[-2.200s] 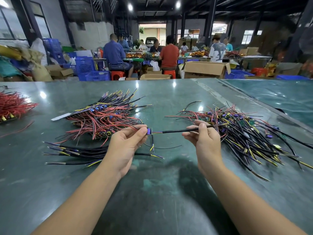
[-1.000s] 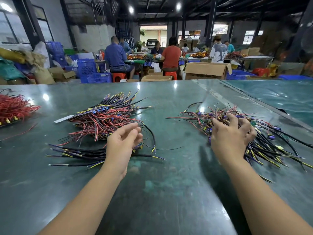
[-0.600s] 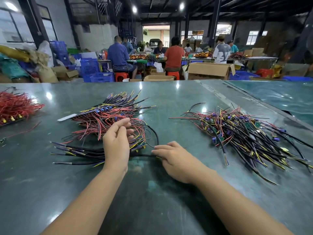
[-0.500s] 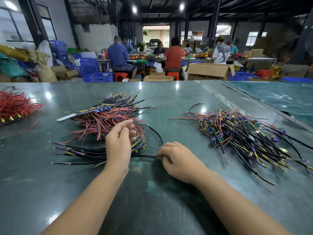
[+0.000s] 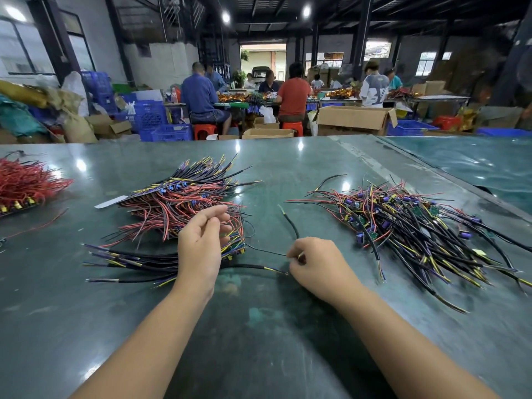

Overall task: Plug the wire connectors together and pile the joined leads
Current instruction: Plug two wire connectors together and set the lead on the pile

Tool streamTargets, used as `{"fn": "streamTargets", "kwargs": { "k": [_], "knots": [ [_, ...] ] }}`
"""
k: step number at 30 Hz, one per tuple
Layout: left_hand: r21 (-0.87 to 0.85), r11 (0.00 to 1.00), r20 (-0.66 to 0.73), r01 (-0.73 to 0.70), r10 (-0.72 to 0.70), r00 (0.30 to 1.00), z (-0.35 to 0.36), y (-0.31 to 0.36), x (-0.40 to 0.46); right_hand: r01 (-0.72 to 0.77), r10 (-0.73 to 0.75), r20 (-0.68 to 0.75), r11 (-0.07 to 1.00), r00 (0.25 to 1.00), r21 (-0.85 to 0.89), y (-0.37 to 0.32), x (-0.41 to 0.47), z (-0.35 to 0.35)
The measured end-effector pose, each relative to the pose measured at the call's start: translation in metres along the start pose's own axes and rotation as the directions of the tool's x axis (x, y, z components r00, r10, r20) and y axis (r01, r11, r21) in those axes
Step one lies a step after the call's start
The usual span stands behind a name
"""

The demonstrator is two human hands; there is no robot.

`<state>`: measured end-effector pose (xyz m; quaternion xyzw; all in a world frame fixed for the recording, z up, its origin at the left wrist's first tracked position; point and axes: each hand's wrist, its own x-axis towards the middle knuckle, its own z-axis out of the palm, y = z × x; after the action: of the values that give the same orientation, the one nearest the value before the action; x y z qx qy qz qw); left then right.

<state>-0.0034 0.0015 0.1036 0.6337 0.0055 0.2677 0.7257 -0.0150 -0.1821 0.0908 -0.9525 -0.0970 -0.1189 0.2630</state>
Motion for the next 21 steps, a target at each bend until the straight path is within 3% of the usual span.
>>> {"fn": "streamTargets", "kwargs": {
  "k": [4, 6, 7, 9, 11, 12, 14, 17, 19, 21],
  "knots": [
    [-0.007, 1.000, -0.022, -0.006, 0.006, 1.000, -0.003, 0.001, 0.004, -0.167, 0.168, -0.028, 0.985, 0.985, 0.037, 0.007, 0.001, -0.004],
    [-0.006, 1.000, -0.038, -0.016, 0.016, 0.999, -0.006, 0.001, 0.007, -0.236, 0.254, -0.070, 0.950, 0.965, 0.204, 0.012, 0.003, -0.007],
    [0.007, 1.000, -0.049, -0.027, 0.027, 0.998, -0.009, 0.002, 0.009, -0.257, 0.305, -0.088, 0.900, 0.948, 0.352, 0.014, 0.005, -0.011],
    [0.063, 0.996, -0.067, -0.061, 0.065, 0.996, -0.014, 0.003, 0.014, -0.233, 0.400, -0.100, 0.698, 0.911, 0.677, 0.021, 0.009, -0.025],
    [0.150, 0.984, -0.076, -0.091, 0.103, 0.992, -0.021, 0.002, 0.019, -0.165, 0.481, -0.130, 0.524, 0.867, 0.835, 0.030, 0.011, -0.042],
    [0.204, 0.974, -0.076, -0.098, 0.116, 0.990, -0.024, 0.002, 0.022, -0.138, 0.519, -0.173, 0.506, 0.837, 0.851, 0.035, 0.010, -0.050],
    [0.370, 0.923, -0.045, -0.105, 0.130, 0.990, -0.030, -0.001, 0.025, -0.148, 0.583, -0.326, 0.620, 0.744, 0.771, 0.048, 0.009, -0.064],
    [0.701, 0.701, 0.063, -0.129, 0.118, 0.991, -0.038, -0.004, 0.026, -0.353, 0.564, -0.555, 0.822, 0.612, 0.447, 0.066, 0.006, -0.077],
    [0.853, 0.506, 0.115, -0.130, 0.061, 0.992, -0.044, -0.003, 0.029, -0.412, 0.499, -0.628, 0.863, 0.597, 0.294, 0.066, 0.005, -0.077],
    [0.900, 0.411, 0.171, -0.147, -0.022, 0.985, -0.047, -0.002, 0.030, -0.395, 0.455, -0.637, 0.885, 0.623, 0.246, 0.056, 0.005, -0.072]
  ]
}}
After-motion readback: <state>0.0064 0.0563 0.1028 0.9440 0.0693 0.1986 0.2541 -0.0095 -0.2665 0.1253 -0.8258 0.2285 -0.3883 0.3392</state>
